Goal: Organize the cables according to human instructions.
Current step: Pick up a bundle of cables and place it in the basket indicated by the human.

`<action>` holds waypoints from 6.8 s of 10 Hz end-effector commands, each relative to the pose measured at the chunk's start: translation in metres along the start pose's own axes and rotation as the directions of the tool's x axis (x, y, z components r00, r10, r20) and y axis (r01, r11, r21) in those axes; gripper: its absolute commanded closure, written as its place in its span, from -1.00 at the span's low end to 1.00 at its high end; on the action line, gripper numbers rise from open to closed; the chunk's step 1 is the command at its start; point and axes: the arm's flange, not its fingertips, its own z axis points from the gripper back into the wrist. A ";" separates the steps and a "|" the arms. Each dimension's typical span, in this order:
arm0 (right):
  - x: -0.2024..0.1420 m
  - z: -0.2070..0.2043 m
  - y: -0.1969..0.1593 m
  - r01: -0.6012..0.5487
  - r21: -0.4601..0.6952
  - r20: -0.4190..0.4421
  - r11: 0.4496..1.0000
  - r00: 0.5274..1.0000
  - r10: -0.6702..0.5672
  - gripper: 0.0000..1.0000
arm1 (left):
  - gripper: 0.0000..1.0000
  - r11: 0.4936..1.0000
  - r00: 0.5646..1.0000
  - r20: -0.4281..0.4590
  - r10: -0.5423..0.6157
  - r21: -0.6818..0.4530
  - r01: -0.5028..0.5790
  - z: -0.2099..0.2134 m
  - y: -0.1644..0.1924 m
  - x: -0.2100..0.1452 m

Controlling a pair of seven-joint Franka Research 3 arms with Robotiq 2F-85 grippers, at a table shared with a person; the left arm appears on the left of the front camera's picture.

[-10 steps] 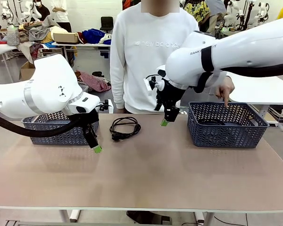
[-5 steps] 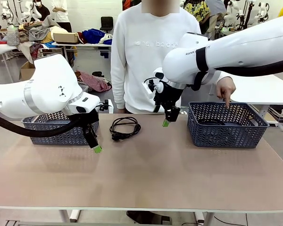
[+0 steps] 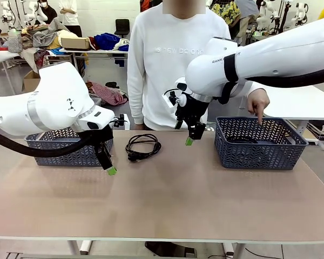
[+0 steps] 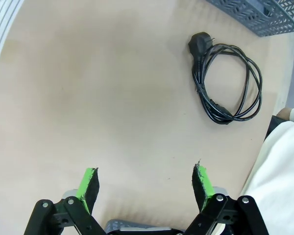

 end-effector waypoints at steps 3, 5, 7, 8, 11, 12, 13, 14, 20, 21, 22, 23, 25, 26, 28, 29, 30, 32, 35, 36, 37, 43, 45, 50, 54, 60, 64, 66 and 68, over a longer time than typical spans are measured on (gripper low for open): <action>0.021 -0.027 -0.034 -0.046 -0.011 -0.044 0.999 0.998 0.046 -1.00 | -1.00 1.000 1.000 0.002 0.007 0.000 -0.007 0.001 0.000 -0.001; 0.036 -0.043 -0.051 -0.055 -0.026 -0.069 0.998 0.996 0.053 -1.00 | -1.00 1.000 1.000 0.002 0.007 0.000 -0.007 0.001 0.000 -0.001; 0.052 -0.060 -0.072 -0.064 0.019 -0.083 0.998 0.994 0.066 -1.00 | -1.00 1.000 1.000 0.002 0.007 0.000 -0.007 0.001 0.000 -0.001; 0.059 -0.065 -0.079 -0.066 0.018 -0.096 0.998 0.993 0.067 -1.00 | -1.00 1.000 1.000 0.002 0.007 0.000 -0.007 0.001 0.000 -0.001; 0.072 -0.088 -0.093 -0.091 0.035 -0.124 0.995 0.988 0.095 -1.00 | -1.00 1.000 1.000 0.002 0.007 0.000 -0.007 0.001 0.000 -0.001; 0.074 -0.097 -0.094 -0.089 0.049 -0.131 0.995 0.987 0.095 -1.00 | -1.00 1.000 1.000 0.002 0.007 0.000 -0.007 0.001 0.000 -0.001; 0.075 -0.104 -0.095 -0.086 0.060 -0.132 0.994 0.987 0.093 -1.00 | -1.00 1.000 1.000 0.002 0.007 0.000 -0.007 0.001 0.000 -0.001; 0.076 -0.110 -0.096 -0.081 0.064 -0.137 0.995 0.987 0.089 -1.00 | -1.00 1.000 1.000 0.002 0.007 0.000 -0.007 0.001 0.000 -0.001; 0.084 -0.142 -0.107 -0.038 0.070 -0.224 0.997 0.973 0.053 -1.00 | -1.00 1.000 1.000 0.002 0.007 0.000 -0.007 0.001 0.000 -0.001; 0.084 -0.144 -0.109 -0.030 0.072 -0.222 0.997 0.974 0.046 -1.00 | -1.00 1.000 1.000 0.002 0.007 0.000 -0.007 0.001 0.000 -0.001; 0.084 -0.148 -0.110 -0.022 0.077 -0.229 0.997 0.973 0.039 -1.00 | -1.00 1.000 1.000 0.002 0.007 0.000 -0.007 0.001 0.000 -0.001; 0.083 -0.151 -0.110 -0.018 0.081 -0.234 0.997 0.971 0.036 -1.00 | -1.00 1.000 1.000 0.002 0.007 0.000 -0.007 0.001 0.000 -0.001; 0.082 -0.154 -0.111 0.005 0.082 -0.245 0.997 0.970 0.015 -1.00 | -1.00 1.000 1.000 0.002 0.007 0.000 -0.007 0.001 0.000 -0.001; 0.083 -0.151 -0.109 0.014 0.078 -0.240 0.997 0.971 0.005 -1.00 | -1.00 1.000 1.000 0.002 0.007 0.000 -0.007 0.001 0.000 -0.001; 0.075 -0.157 -0.103 -0.032 0.093 -0.195 0.995 0.980 0.050 -1.00 | -1.00 1.000 1.000 0.002 0.007 0.000 -0.007 0.001 0.000 -0.001; 0.075 -0.157 -0.103 -0.032 0.093 -0.195 0.995 0.980 0.050 -1.00 | -1.00 1.000 1.000 0.002 0.007 0.000 -0.007 0.001 0.000 -0.001; 0.075 -0.157 -0.103 -0.032 0.093 -0.195 0.995 0.980 0.050 -1.00 | -1.00 1.000 1.000 0.002 0.007 0.000 -0.007 0.001 0.000 -0.001; 0.074 -0.158 -0.103 -0.023 0.094 -0.196 0.995 0.980 0.041 -1.00 | -1.00 1.000 1.000 0.002 0.007 0.000 -0.007 0.001 0.000 -0.001; 0.078 -0.161 -0.106 0.016 0.071 -0.205 0.997 0.979 -0.001 -1.00 | -1.00 1.000 1.000 0.002 0.007 0.000 -0.007 0.001 0.000 -0.001; 0.079 -0.162 -0.106 0.017 0.074 -0.199 0.997 0.980 -0.002 -1.00 | -1.00 1.000 1.000 0.002 0.007 0.000 -0.007 0.001 0.000 -0.001; 0.079 -0.163 -0.107 0.021 0.080 -0.198 0.997 0.980 -0.004 -1.00 | -1.00 1.000 1.000 0.002 0.007 0.000 -0.007 0.001 0.000 -0.001; 0.081 -0.175 -0.114 0.084 0.109 -0.193 0.990 0.979 -0.062 -1.00 | -1.00 1.000 1.000 0.002 0.007 0.000 -0.007 0.001 0.000 -0.001; 0.081 -0.175 -0.114 0.084 0.107 -0.207 0.991 0.976 -0.061 -0.93 | -1.00 1.000 1.000 0.002 0.007 0.000 -0.007 0.001 0.000 -0.001; 0.077 -0.170 -0.116 0.112 0.109 -0.213 0.988 0.973 -0.087 0.15 | -1.00 1.000 1.000 0.002 0.007 0.000 -0.007 0.001 0.000 -0.001; 0.076 -0.170 -0.117 0.117 0.119 -0.220 0.986 0.971 -0.089 0.94 | -1.00 1.000 1.000 0.002 0.007 0.000 -0.007 0.001 0.000 -0.001; 0.080 -0.135 -0.114 0.107 0.069 -0.213 0.992 0.973 -0.091 1.00 | -1.00 1.000 1.000 0.002 0.007 0.000 -0.007 0.001 0.000 -0.001; 0.078 -0.066 -0.098 0.096 0.053 -0.264 0.994 0.961 -0.079 1.00 | -1.00 1.000 1.000 0.002 0.007 0.000 -0.007 0.001 0.000 -0.001; 0.071 -0.023 -0.085 0.151 0.023 -0.308 0.988 0.941 -0.137 1.00 | -1.00 1.000 1.000 0.002 0.007 0.000 -0.007 0.001 0.000 -0.001; 0.057 0.013 -0.068 0.237 -0.018 -0.339 0.971 0.913 -0.229 1.00 | -1.00 1.000 1.000 0.002 0.007 0.000 -0.007 0.001 0.000 -0.001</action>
